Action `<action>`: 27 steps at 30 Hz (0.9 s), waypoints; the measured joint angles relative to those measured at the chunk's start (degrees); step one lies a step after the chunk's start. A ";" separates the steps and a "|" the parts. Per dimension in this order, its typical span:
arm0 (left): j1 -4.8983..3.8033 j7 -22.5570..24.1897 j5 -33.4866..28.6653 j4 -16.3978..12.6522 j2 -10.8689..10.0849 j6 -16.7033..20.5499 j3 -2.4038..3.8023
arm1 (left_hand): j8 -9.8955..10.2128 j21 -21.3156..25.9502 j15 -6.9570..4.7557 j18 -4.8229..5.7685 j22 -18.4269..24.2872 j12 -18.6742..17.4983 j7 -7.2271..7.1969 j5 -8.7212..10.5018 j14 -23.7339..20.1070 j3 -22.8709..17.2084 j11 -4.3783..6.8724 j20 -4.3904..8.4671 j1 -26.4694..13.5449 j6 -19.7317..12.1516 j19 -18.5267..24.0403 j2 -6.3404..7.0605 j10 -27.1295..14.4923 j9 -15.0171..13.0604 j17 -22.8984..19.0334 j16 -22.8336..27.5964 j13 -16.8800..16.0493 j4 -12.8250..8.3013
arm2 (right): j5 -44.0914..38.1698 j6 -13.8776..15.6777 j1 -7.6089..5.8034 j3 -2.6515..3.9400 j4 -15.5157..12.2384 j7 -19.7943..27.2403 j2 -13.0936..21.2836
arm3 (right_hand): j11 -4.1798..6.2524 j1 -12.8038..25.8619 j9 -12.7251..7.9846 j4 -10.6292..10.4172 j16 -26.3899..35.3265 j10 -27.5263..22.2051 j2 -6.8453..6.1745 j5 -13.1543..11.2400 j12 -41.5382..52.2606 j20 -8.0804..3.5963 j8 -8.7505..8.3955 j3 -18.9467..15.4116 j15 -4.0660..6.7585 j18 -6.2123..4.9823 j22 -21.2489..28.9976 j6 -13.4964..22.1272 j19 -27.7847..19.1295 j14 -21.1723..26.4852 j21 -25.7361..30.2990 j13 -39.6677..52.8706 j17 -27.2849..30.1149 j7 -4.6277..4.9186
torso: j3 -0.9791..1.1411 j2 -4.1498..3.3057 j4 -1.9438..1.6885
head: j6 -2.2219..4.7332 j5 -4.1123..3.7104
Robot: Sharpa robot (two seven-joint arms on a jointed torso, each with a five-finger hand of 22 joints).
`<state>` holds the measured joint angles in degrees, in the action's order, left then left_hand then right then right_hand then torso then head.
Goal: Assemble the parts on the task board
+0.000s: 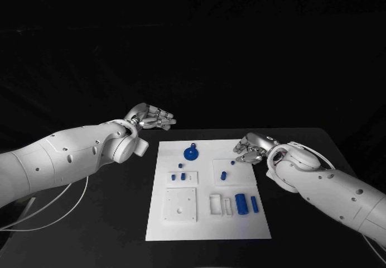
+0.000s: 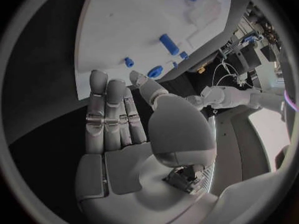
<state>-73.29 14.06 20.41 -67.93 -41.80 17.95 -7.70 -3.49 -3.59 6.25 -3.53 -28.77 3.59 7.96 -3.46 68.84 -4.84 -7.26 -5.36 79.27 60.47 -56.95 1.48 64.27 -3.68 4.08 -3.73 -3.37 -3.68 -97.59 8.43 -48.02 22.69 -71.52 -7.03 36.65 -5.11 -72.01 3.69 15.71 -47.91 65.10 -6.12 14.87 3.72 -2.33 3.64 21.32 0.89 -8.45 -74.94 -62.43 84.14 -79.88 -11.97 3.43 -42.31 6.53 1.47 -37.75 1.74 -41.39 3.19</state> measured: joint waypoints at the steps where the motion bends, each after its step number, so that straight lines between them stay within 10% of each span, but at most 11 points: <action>1: -0.01 0.35 -0.86 -0.23 -0.03 -0.05 0.00 | 0.00 0.00 0.09 0.00 1.61 0.00 0.00 0.16 -0.27 0.17 0.00 -0.19 0.11 0.00 -0.19 -0.11 0.00 0.00 -0.01 0.00 0.00 -0.07 | -0.92 -0.15 0.00 -0.34 -0.05 -0.20 -0.09 | 0.00 0.00 0.00 -0.06 0.00 0.00 0.00 0.00 0.00 0.00 0.00 -0.06 -0.07 0.00 0.04 0.00 0.00 -0.08 0.00 0.00 0.24 0.00 | -0.01 -0.01 0.00 | 0.01 0.01; 12: -0.03 2.89 -5.04 -1.62 -0.03 -0.72 0.00 | 0.00 -0.35 1.12 -0.51 18.07 0.00 0.00 0.19 -3.14 1.27 -0.21 -1.17 0.42 0.01 -2.88 -0.96 -0.21 0.00 -0.41 0.00 0.00 -0.85 | -7.01 -1.37 0.05 -2.32 -0.32 -1.83 -1.19 | 0.23 -0.23 0.01 -0.22 -0.36 0.23 -0.23 -0.44 0.00 0.00 0.00 -1.00 -0.07 -0.02 1.66 0.00 0.00 -0.09 -0.67 0.00 1.72 0.00 | 0.02 -0.07 -0.01 | -0.10 -0.03; 27: -0.04 4.08 -6.17 -1.57 0.03 -0.95 0.00 | 0.00 -0.63 0.49 -0.49 22.20 0.00 0.01 0.19 -2.51 1.42 -0.41 -0.68 0.42 0.01 -4.20 -0.96 -0.41 0.00 -0.40 0.00 -0.01 -1.00 | -9.57 -0.94 -0.20 -3.55 0.01 -2.85 -2.35 | 1.74 0.46 0.01 -0.58 -0.67 5.68 0.46 -3.35 -0.34 -0.03 0.00 2.95 0.55 -0.02 2.17 -3.97 -0.03 -0.72 -1.89 -0.14 2.17 -0.71 | 0.12 -0.10 0.03 | -0.54 0.19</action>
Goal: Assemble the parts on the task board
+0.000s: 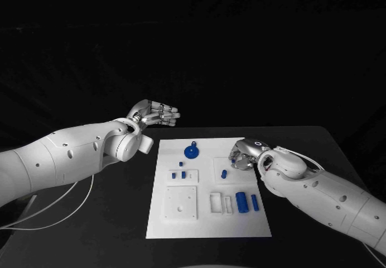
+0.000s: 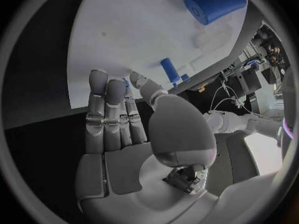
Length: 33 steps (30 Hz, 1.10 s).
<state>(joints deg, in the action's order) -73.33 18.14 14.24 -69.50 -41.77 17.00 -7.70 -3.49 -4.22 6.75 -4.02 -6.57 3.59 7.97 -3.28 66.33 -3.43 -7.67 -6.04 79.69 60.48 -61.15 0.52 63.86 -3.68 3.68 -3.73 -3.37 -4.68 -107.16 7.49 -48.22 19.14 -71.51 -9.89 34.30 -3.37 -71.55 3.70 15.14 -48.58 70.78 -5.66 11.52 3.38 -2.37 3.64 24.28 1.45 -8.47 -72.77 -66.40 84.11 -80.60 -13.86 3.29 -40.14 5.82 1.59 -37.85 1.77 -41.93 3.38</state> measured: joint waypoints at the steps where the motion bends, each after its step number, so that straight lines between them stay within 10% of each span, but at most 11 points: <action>1: 0.00 0.03 -0.03 0.03 0.01 0.00 0.00 | 0.00 -0.20 0.00 0.00 0.07 0.00 0.00 0.00 0.00 0.00 0.00 0.00 0.00 0.00 0.00 0.00 0.00 0.00 0.00 0.00 0.00 0.00 | -0.18 0.10 -0.02 -0.11 0.01 -0.09 -0.02 | 0.14 0.00 0.00 0.02 0.00 0.50 0.00 -0.46 -0.01 -0.17 0.00 0.34 0.19 0.00 0.03 -0.25 -0.06 -0.19 -0.23 0.00 0.00 -0.17 | 0.00 0.00 0.01 | -0.03 0.00; 10: 0.00 0.07 -0.55 0.50 0.06 -0.18 0.00 | 0.00 -0.20 0.01 0.01 0.33 0.00 0.00 0.00 0.42 0.00 0.22 0.00 0.00 0.00 -0.41 0.00 0.22 0.00 0.05 0.00 0.00 0.00 | -1.68 0.29 -0.14 -0.61 -0.06 -0.70 -0.05 | 1.81 -0.61 0.27 0.44 0.00 4.92 0.61 -4.20 0.58 -1.74 0.00 2.96 1.43 0.59 -0.06 -4.14 -0.27 -0.36 -1.33 0.13 0.00 -1.01 | 0.01 0.02 0.02 | -0.20 0.05; 25: 0.00 -0.04 -1.06 1.23 0.07 -0.81 -0.01 | 0.00 -0.20 0.01 0.02 0.67 0.00 0.00 0.00 0.42 0.00 0.22 0.00 0.22 0.00 -0.41 -0.22 0.22 0.00 0.05 0.00 0.00 0.00 | -5.79 2.22 -0.01 -1.60 -0.50 -2.22 -0.42 | 1.57 -1.67 0.45 0.74 0.00 5.85 -1.36 -6.66 0.05 -2.03 -0.01 15.17 1.74 1.77 -2.18 -5.89 -0.18 -0.67 -5.52 0.22 -0.43 -1.35 | -0.02 0.04 0.02 | -0.46 0.01; 33: 0.00 -0.09 -1.00 1.69 0.13 -1.02 -0.01 | 0.00 -0.20 0.01 0.01 0.81 0.00 0.00 0.00 0.42 0.00 0.22 0.00 0.22 0.00 -0.40 -0.22 0.22 0.00 0.04 0.00 -0.01 0.00 | -7.52 3.59 0.32 -1.85 -2.18 -3.34 0.42 | 1.52 -2.92 0.67 -0.35 0.35 6.04 -1.48 -8.65 0.13 -2.40 -0.01 14.95 2.05 2.07 -2.18 -6.23 -0.12 -0.99 -7.42 0.21 -0.60 -1.51 | -0.02 0.05 0.02 | -0.46 -0.02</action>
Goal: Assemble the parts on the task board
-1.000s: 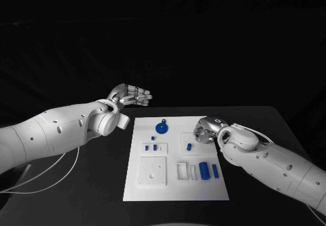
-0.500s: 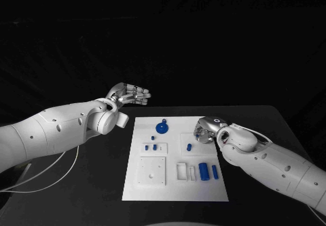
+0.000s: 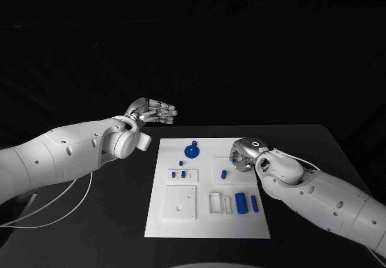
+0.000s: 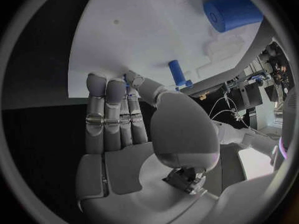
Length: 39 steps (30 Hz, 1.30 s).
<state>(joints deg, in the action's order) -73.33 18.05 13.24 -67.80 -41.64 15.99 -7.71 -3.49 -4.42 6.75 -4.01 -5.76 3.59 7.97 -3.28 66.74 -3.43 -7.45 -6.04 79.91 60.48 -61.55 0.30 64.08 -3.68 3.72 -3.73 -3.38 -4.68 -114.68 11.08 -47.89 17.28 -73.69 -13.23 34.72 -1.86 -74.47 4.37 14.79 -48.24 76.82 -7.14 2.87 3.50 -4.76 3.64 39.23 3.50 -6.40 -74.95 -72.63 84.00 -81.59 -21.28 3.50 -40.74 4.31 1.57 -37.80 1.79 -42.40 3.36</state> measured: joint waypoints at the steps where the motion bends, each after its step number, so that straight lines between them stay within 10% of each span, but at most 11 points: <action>1: 0.00 -0.01 0.01 0.08 0.01 -0.02 0.00 | 0.00 0.00 0.00 0.00 0.00 0.00 0.00 0.00 0.00 0.00 0.00 0.00 0.00 0.00 0.00 0.00 0.00 0.00 0.00 0.00 0.00 0.00 | -0.17 0.15 0.00 0.00 -0.41 -0.12 0.24 | 0.00 -0.06 0.01 -0.18 0.00 0.00 0.06 0.00 0.00 -0.06 0.00 -0.18 0.00 0.24 0.00 -0.11 -0.06 0.00 -0.23 0.00 -0.09 0.11 | 0.00 0.02 0.00 | 0.00 0.00; 24: 0.00 -0.64 0.14 1.57 0.93 -0.52 -0.01 | 0.00 -0.22 0.00 0.01 0.41 0.00 0.00 0.00 0.00 0.00 0.00 0.00 0.23 0.00 0.00 -0.23 0.00 0.00 0.00 0.00 0.00 0.00 | -0.34 3.22 -0.63 2.24 -14.33 -1.35 3.51 | -0.10 -1.04 0.05 -0.88 0.48 0.10 -0.17 -0.22 -0.09 -0.26 -0.04 -0.89 0.37 0.74 0.02 -0.55 0.15 -0.42 -1.33 0.00 -0.64 -0.32 | -0.14 0.28 0.16 | 0.18 1.60; 33: 0.00 -0.75 0.16 1.07 1.69 -0.40 -0.01 | 0.00 -0.22 0.00 0.01 0.59 0.00 0.00 0.00 0.00 0.00 0.00 0.00 0.00 0.00 0.00 -0.45 0.00 0.00 -0.01 0.00 0.00 0.00 | 0.05 3.83 0.69 -0.13 -16.72 -0.78 0.63 | -0.10 -1.04 0.04 -0.87 0.81 0.11 -0.18 -0.23 -0.23 -0.26 -0.05 -0.90 0.37 0.81 0.02 -0.55 0.15 -0.42 -1.33 0.00 -0.76 -0.32 | -0.20 0.24 0.09 | -0.47 3.72; 39: 0.00 -0.89 0.17 1.05 2.60 0.13 -0.02 | 0.00 -0.22 0.00 0.02 0.66 0.00 0.00 0.00 0.00 0.00 0.00 0.21 0.00 0.00 -0.21 -0.46 0.00 0.00 0.00 0.00 0.00 0.00 | -0.06 3.83 1.52 -3.06 -16.28 -0.21 -1.58 | -0.31 -1.03 0.02 -0.75 1.05 0.31 -0.18 -0.27 -0.17 -0.26 -0.05 -0.79 0.30 0.96 0.02 -0.54 0.15 -0.49 -1.33 0.00 -0.96 -0.32 | -0.24 0.29 0.03 | -1.01 5.26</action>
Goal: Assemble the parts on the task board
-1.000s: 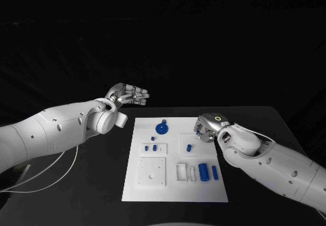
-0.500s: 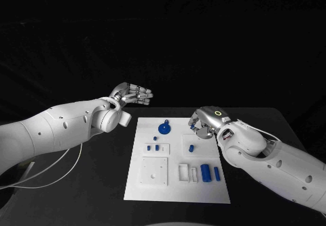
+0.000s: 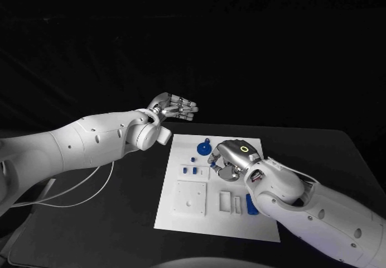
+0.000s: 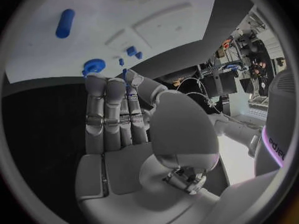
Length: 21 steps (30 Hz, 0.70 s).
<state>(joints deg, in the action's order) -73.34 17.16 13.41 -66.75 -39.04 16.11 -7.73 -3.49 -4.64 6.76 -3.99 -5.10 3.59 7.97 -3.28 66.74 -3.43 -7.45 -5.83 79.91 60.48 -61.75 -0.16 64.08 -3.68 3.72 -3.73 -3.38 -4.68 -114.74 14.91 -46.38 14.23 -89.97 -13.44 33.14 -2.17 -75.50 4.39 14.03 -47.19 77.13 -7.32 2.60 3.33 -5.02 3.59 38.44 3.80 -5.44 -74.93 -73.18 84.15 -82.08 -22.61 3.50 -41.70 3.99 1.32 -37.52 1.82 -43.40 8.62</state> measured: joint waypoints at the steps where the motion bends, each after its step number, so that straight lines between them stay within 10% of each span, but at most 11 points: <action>1: 0.00 -0.01 0.00 0.02 0.12 0.06 0.00 | 0.00 0.00 0.00 0.00 0.00 0.00 0.00 0.00 0.00 0.00 0.00 0.00 0.00 0.00 0.00 0.00 0.00 0.00 0.00 0.00 0.00 0.00 | -0.03 0.00 0.07 -0.35 0.15 0.05 -0.20 | 0.00 0.00 0.00 0.08 0.00 0.00 0.00 0.00 0.00 0.00 0.00 0.08 0.00 -0.11 0.00 0.00 0.00 0.00 0.00 0.00 0.00 0.00 | -0.01 0.00 0.00 | -0.08 0.10; 8: 0.33 -0.16 -0.07 2.02 2.87 0.38 0.00 | 0.00 -0.22 0.00 0.00 0.06 0.00 0.00 0.00 0.00 -0.17 0.00 0.00 -0.25 0.00 0.00 -0.25 0.00 0.00 0.00 0.00 0.00 0.16 | -0.53 -0.01 2.08 -2.54 2.37 0.63 -2.31 | 0.00 0.01 0.00 0.04 0.05 0.00 -0.01 -0.18 0.00 0.00 0.00 0.41 -0.01 -0.40 0.00 0.00 0.00 -0.01 0.00 0.00 -0.01 0.00 | -0.21 0.21 -0.18 | -0.86 1.36; 21: 0.54 -0.49 -0.15 6.31 5.72 0.33 0.03 | 0.00 -0.22 0.00 0.00 0.18 0.00 0.00 0.00 0.00 -0.17 0.00 0.00 -0.25 0.00 0.00 -0.25 0.00 0.00 0.00 0.00 0.00 0.16 | -1.53 -0.10 3.43 -2.97 4.11 1.09 -4.16 | 0.00 0.01 -0.02 0.35 0.27 0.00 -0.01 -0.22 0.00 -0.19 0.00 0.72 -0.01 -0.55 0.01 0.00 -0.23 -0.01 0.00 0.00 -0.08 0.00 | -0.49 0.41 -0.36 | -1.97 4.17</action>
<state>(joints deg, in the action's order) -72.80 16.67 13.26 -60.44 -33.32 16.44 -7.70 -3.49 -4.86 6.76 -3.99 -4.92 3.59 7.98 -3.28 66.74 -3.59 -7.45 -5.83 79.66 60.48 -61.75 -0.41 64.08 -3.68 3.72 -3.73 -3.39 -4.51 -116.27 14.81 -42.95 11.26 -85.85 -12.34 28.97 -2.17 -75.49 4.37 14.38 -46.92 77.13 -7.34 2.38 3.33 -5.21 3.59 39.16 3.78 -5.99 -74.92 -73.18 83.92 -82.09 -22.62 3.50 -41.77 3.99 0.83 -37.11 1.46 -45.37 12.79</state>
